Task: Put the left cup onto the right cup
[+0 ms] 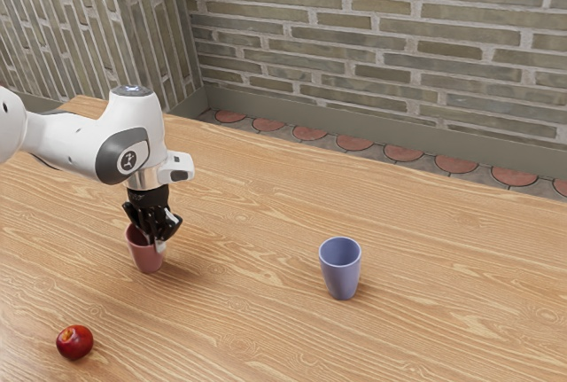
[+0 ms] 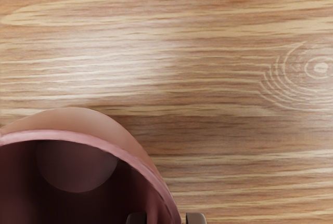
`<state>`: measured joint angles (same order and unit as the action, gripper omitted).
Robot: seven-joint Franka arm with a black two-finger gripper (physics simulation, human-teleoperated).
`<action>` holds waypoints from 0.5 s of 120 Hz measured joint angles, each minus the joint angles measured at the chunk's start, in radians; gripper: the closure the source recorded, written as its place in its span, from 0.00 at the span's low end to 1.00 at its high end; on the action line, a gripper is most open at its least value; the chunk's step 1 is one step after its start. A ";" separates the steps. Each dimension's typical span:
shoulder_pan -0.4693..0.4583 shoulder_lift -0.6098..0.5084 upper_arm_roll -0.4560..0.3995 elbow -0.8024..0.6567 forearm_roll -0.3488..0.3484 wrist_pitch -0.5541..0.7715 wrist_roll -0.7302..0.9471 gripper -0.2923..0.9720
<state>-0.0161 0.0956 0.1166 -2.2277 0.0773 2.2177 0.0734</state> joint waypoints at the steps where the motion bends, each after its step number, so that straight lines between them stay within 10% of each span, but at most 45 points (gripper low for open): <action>1: 0.000 0.000 0.000 0.000 0.000 0.000 0.000 0.78; 60: -0.010 -0.011 0.008 0.130 0.078 -0.055 -0.004 0.85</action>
<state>-0.0258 0.0851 0.1244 -2.0978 0.1555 2.1622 0.0696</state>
